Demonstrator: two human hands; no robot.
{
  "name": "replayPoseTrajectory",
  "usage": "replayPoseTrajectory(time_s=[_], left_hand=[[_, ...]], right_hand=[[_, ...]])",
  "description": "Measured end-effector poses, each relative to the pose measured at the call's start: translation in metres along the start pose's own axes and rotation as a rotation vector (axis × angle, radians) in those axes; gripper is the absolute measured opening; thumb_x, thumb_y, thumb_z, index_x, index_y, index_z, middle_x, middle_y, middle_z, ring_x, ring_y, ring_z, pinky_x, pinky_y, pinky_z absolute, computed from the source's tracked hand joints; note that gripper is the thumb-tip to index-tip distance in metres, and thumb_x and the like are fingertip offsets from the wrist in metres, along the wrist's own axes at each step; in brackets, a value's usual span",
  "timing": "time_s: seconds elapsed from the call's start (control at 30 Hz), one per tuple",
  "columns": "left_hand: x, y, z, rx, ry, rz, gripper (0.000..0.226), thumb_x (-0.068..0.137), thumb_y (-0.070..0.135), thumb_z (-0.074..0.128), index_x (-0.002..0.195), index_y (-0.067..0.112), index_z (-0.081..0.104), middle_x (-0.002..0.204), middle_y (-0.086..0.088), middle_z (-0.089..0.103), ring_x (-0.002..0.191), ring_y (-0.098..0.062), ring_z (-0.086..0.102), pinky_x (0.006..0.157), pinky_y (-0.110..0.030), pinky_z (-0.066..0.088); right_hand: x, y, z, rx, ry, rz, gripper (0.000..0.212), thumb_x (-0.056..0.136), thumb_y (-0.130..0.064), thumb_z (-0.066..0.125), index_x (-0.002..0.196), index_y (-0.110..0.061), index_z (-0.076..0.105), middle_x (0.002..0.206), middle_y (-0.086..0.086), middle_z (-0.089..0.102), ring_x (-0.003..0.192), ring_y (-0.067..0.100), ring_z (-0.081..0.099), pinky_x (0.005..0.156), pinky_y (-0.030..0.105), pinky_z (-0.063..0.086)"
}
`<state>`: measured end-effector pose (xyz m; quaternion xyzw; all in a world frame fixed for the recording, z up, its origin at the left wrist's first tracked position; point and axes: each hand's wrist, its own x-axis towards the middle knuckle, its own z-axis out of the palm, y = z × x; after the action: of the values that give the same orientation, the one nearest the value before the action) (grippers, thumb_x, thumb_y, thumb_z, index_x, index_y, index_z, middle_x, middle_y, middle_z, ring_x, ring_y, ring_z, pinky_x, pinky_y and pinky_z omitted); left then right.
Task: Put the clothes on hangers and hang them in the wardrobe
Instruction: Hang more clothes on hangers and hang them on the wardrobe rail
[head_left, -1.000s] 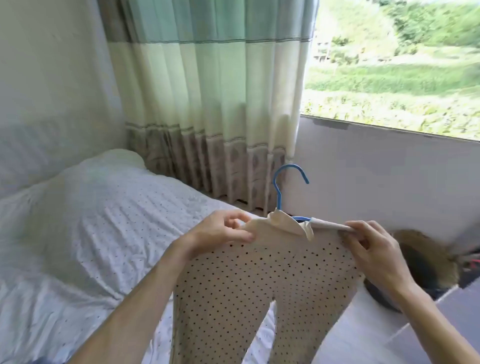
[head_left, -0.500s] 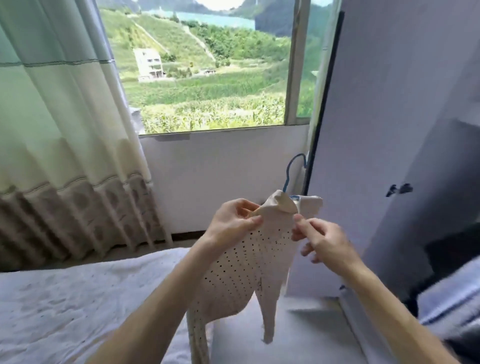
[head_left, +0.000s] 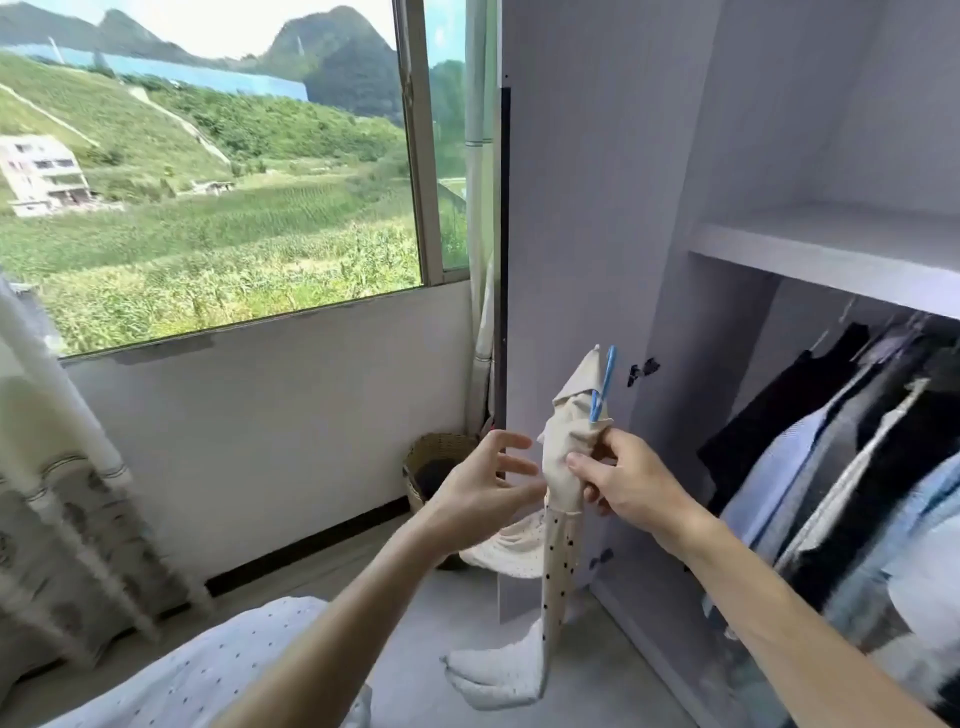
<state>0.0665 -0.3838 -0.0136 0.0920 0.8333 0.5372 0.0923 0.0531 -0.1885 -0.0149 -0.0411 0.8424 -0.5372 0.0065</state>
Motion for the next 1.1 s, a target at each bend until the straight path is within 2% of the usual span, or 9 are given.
replayPoseTrajectory(time_s=[0.2,0.33,0.43,0.53,0.67,0.73,0.87,1.03,1.1], left_hand=[[0.023,0.065,-0.024,0.046,-0.093,0.223,0.049,0.093,0.050,0.062,0.134,0.024,0.059,0.122,0.016,0.064,0.106,0.007,0.061,0.101,-0.020,0.048],[0.042,0.100,0.004,0.014,-0.154,0.206,0.041,0.096,0.049,0.058,0.120,0.016,0.061,0.102,0.007,0.068,0.092,-0.014,0.063,0.082,-0.028,0.046],[0.057,0.106,0.028,-0.238,-0.237,0.076,0.044,0.099,0.039,0.058,0.137,0.021,0.045,0.110,0.002,0.075,0.107,-0.017,0.069,0.098,-0.037,0.049],[0.075,0.106,0.056,-0.288,-0.273,0.131,0.023,0.104,0.022,0.049,0.124,0.016,0.059,0.106,0.002,0.076,0.104,-0.019,0.071,0.103,-0.042,0.050],[0.107,0.103,0.086,-0.339,-0.213,0.128,0.023,0.103,0.007,0.043,0.108,0.011,0.066,0.085,-0.001,0.078,0.088,-0.020,0.075,0.096,-0.041,0.056],[0.126,0.100,0.092,-0.368,-0.159,0.101,0.025,0.103,0.007,0.045,0.116,0.005,0.066,0.086,-0.001,0.078,0.080,-0.015,0.075,0.080,-0.030,0.060],[0.160,0.098,0.104,-0.392,-0.106,0.059,0.025,0.103,0.008,0.045,0.117,0.006,0.066,0.089,-0.001,0.077,0.071,-0.008,0.073,0.049,-0.010,0.044],[0.198,0.111,0.132,-0.356,-0.125,0.048,0.024,0.103,0.010,0.045,0.113,0.008,0.067,0.086,0.001,0.077,0.073,-0.008,0.073,0.051,-0.012,0.045],[0.215,0.118,0.139,-0.364,-0.123,0.038,0.023,0.103,0.010,0.046,0.111,0.010,0.068,0.086,0.002,0.078,0.075,-0.010,0.074,0.056,-0.014,0.047]], right_hand=[[-0.005,0.009,-0.009,-0.263,0.034,-0.036,0.016,0.094,-0.027,0.059,0.108,-0.027,0.066,0.093,-0.008,0.069,0.085,0.014,0.064,0.075,0.032,0.051],[-0.009,0.013,-0.020,-0.407,0.156,-0.061,0.005,0.093,-0.022,0.057,0.091,-0.024,0.061,0.087,-0.010,0.062,0.083,0.014,0.059,0.076,0.030,0.048],[-0.016,0.018,-0.028,-0.512,0.165,-0.076,0.023,0.095,-0.021,0.055,0.077,-0.035,0.049,0.079,-0.014,0.053,0.074,0.005,0.052,0.067,0.022,0.036],[-0.022,0.031,-0.035,-0.569,0.201,-0.043,0.029,0.097,-0.025,0.054,0.072,-0.035,0.043,0.077,-0.011,0.050,0.072,0.005,0.050,0.067,0.024,0.034],[-0.027,0.055,-0.061,-0.709,0.237,0.035,0.016,0.099,-0.038,0.053,0.094,-0.027,0.063,0.085,-0.010,0.054,0.077,0.007,0.051,0.068,0.030,0.041],[-0.033,0.069,-0.079,-0.780,0.246,0.092,0.021,0.098,-0.044,0.053,0.103,-0.031,0.068,0.086,-0.013,0.056,0.082,0.007,0.052,0.071,0.030,0.043],[-0.039,0.101,-0.115,-0.819,0.274,0.227,0.022,0.096,-0.047,0.054,0.107,-0.038,0.072,0.096,-0.016,0.065,0.096,0.009,0.059,0.077,0.032,0.049],[-0.023,0.131,-0.155,-0.738,0.269,0.266,0.029,0.090,-0.066,0.052,0.109,-0.050,0.066,0.102,-0.024,0.061,0.095,0.001,0.058,0.083,0.031,0.052],[-0.015,0.139,-0.166,-0.708,0.224,0.292,0.010,0.090,-0.064,0.052,0.089,-0.059,0.062,0.085,-0.024,0.061,0.082,0.000,0.058,0.076,0.030,0.052]])
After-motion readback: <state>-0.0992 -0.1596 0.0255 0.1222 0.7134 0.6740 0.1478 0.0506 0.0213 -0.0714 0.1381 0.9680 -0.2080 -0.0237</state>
